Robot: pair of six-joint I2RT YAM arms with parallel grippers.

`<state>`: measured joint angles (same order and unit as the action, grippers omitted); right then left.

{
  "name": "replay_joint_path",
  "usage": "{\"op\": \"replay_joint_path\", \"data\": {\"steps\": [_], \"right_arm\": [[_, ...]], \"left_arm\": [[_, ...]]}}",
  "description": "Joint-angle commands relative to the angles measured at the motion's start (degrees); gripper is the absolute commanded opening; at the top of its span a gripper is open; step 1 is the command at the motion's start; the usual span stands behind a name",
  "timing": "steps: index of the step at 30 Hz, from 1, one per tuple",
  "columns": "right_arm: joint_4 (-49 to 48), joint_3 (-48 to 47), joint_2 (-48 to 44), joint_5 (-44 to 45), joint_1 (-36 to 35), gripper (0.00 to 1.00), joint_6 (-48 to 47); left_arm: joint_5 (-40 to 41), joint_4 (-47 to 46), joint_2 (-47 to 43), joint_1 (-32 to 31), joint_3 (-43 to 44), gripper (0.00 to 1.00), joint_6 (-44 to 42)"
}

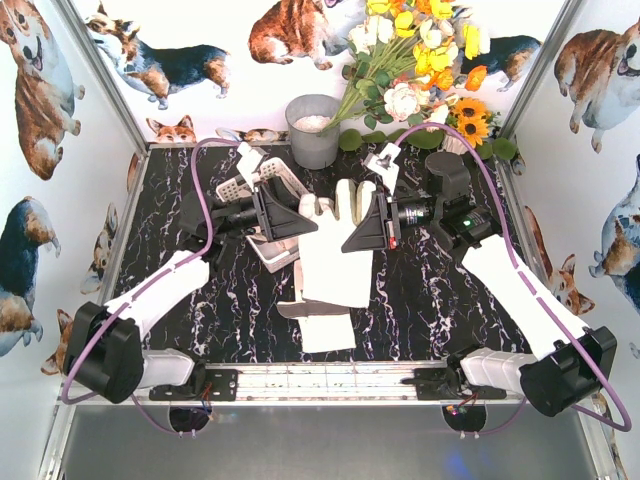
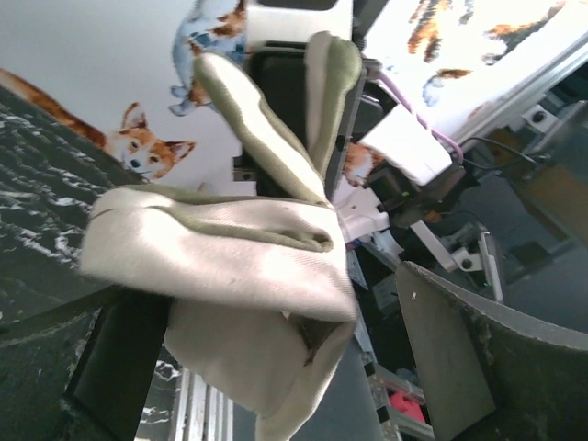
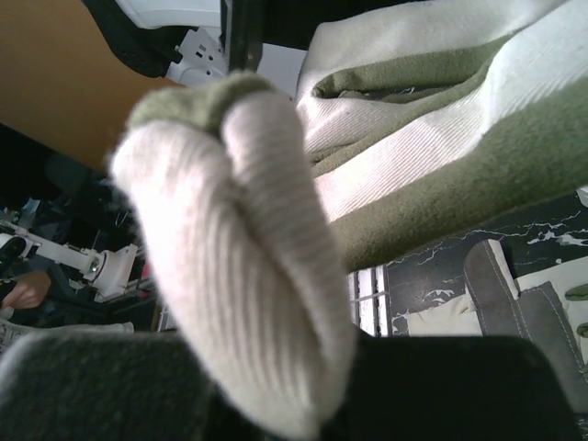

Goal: Put the gloves into the storage basket
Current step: Pair the glove with the glove.

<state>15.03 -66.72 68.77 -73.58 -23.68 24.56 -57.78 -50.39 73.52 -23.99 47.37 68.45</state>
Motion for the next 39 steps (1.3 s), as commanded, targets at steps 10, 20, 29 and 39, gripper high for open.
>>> {"op": "replay_joint_path", "data": {"steps": [10,20,29,39], "right_arm": [[5.5,-2.4,1.0,5.6,0.6,0.00,-6.0],[11.9,-2.5,1.5,7.7,1.0,0.00,-10.7],[11.8,-2.5,1.7,7.2,1.0,0.00,-10.6],[14.3,-2.7,1.8,9.4,1.2,0.00,-12.8]], "left_arm": [[-3.8,-10.0,-2.5,0.0,-5.7,0.98,6.7],[-3.3,9.8,-7.4,1.5,-5.4,0.81,-6.1],[-3.2,10.7,-7.1,1.0,-5.1,0.56,-6.3],[-1.7,33.1,-10.4,2.8,-3.0,0.41,-21.4]]}}
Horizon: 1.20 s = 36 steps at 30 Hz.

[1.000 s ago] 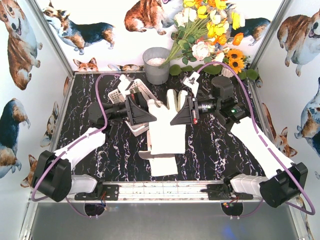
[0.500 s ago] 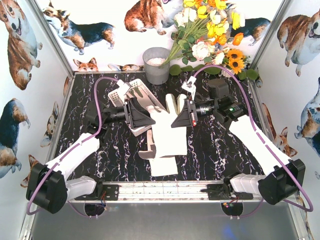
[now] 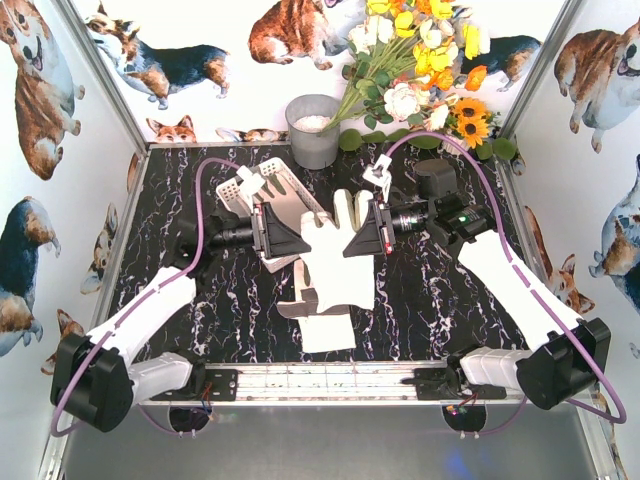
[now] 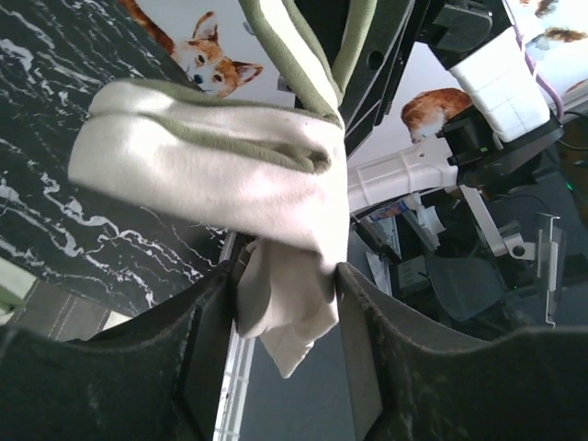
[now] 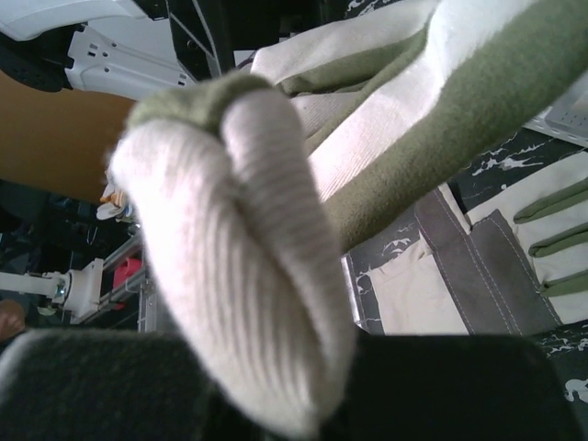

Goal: Put the gloves into the storage basket
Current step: Pair the glove with the glove.

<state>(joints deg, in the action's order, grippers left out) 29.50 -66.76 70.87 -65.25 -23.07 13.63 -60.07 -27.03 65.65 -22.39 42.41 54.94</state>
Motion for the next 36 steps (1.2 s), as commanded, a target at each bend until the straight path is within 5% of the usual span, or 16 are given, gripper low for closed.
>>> {"op": "replay_joint_path", "data": {"steps": [1,14,18,29,36], "right_arm": [[0.1,-2.7,-0.4,1.2,0.6,0.00,-2.1],[1.1,-1.9,-0.4,3.7,1.0,0.00,-2.8],[2.6,-1.3,-0.1,7.3,1.3,0.00,-2.4],[0.8,6.7,3.2,17.1,-3.3,0.00,6.7],[-2.6,11.1,9.3,21.3,-6.8,0.00,12.1]], "left_arm": [[0.9,9.6,-2.9,1.5,1.6,0.39,-7.6],[3.1,14.2,-4.5,2.0,-0.6,0.15,-9.4],[5.7,17.6,-5.4,3.2,-1.6,0.01,-11.0],[25.1,34.0,-9.9,2.8,-8.6,0.00,-12.8],[30.2,34.6,-12.8,2.7,-15.9,0.00,-8.3]]}}
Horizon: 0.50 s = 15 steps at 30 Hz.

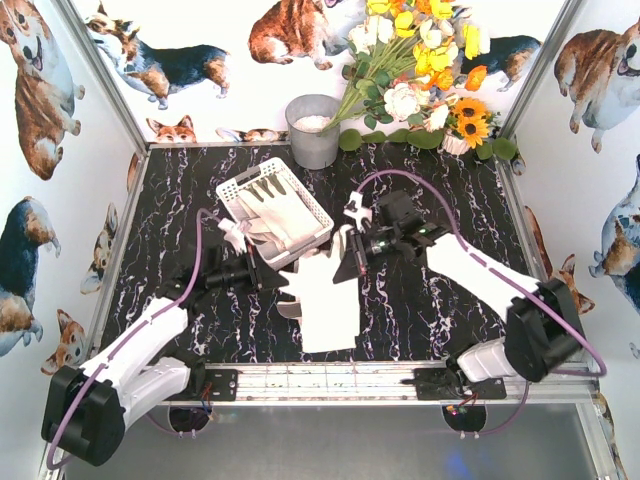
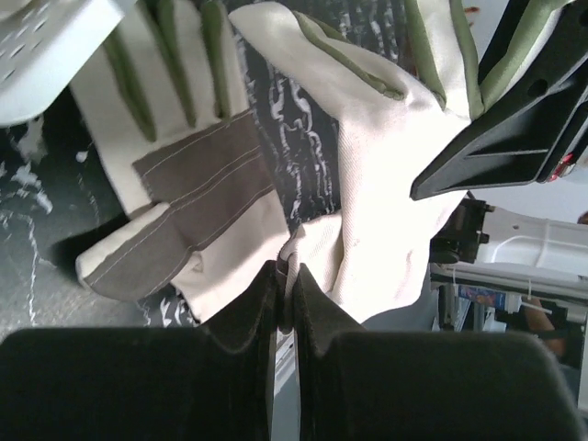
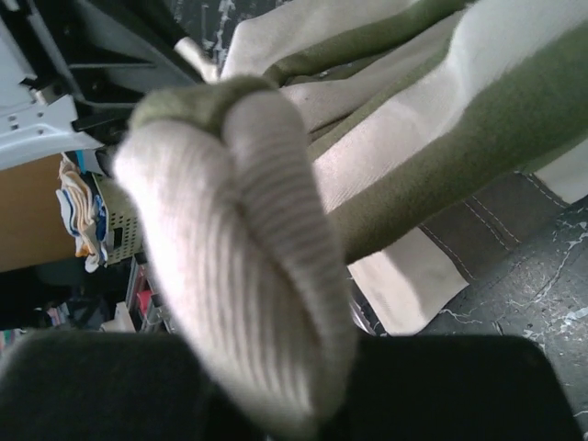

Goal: Put the gloves into the storage basket
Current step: Pair the glove with the glove.

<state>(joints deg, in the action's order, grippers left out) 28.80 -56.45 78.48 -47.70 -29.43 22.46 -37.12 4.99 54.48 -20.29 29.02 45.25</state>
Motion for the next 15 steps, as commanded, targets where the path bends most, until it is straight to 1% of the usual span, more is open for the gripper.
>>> {"op": "replay_joint_path", "data": {"steps": [1,6,10,15], "right_arm": [[-1.7,0.7,2.6,4.5,-0.6,0.00,3.2],[-1.1,0.5,7.4,6.6,-1.4,0.00,0.9],[-1.4,0.9,10.6,9.5,-1.9,0.00,-1.6],[-1.9,1.6,14.1,11.1,-1.9,0.00,-2.6]], "left_arm": [[7.7,2.8,-1.8,0.5,-3.1,0.00,1.5],[8.9,2.1,-2.2,-0.1,-6.2,0.00,3.3],[10.9,1.8,-2.8,-0.8,-8.4,0.00,2.9],[10.6,-1.7,-1.1,-1.7,-11.7,0.00,4.6]]}}
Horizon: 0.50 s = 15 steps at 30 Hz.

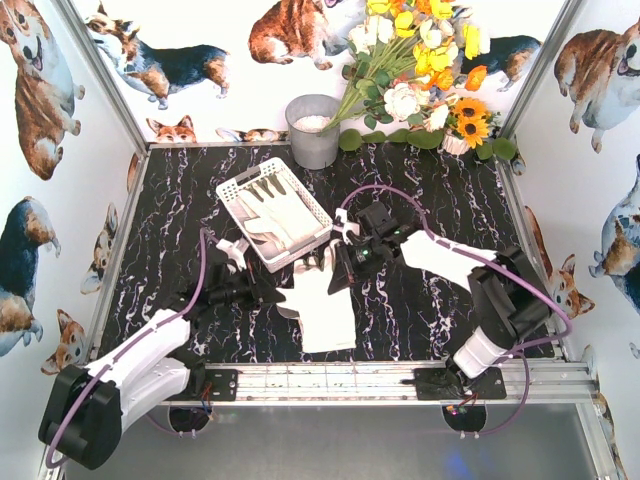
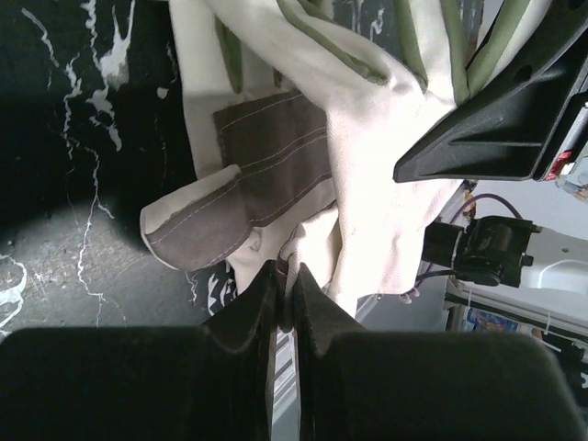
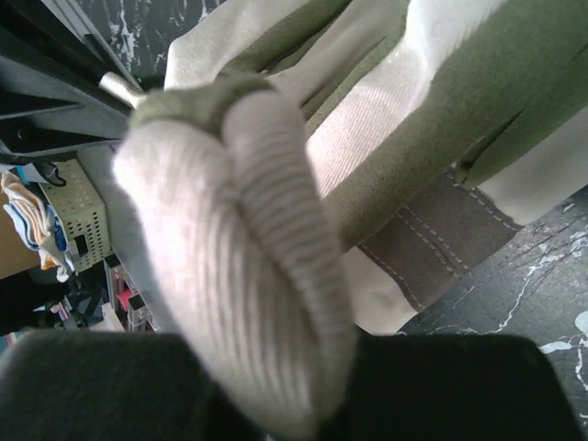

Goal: Put the gloves into the storage basket
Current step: Pair the glove with the glove.

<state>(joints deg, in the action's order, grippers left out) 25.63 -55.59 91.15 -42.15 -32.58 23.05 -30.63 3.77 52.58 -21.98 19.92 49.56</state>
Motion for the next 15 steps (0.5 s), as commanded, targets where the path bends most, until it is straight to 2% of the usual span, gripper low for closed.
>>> {"op": "replay_joint_path", "data": {"steps": [1,7,15], "right_arm": [[1.0,1.0,2.0,5.8,1.2,0.00,-3.2],[-0.8,2.1,5.5,7.3,1.1,0.00,-3.0],[-1.7,3.2,8.4,8.6,1.1,0.00,-1.3]], "left_arm": [[4.3,-1.0,1.3,-0.1,-3.1,0.00,0.2],[2.9,-6.0,7.6,-0.2,-6.2,0.00,-0.4],[4.0,-7.8,14.3,-0.2,-4.9,0.00,-2.9]]}}
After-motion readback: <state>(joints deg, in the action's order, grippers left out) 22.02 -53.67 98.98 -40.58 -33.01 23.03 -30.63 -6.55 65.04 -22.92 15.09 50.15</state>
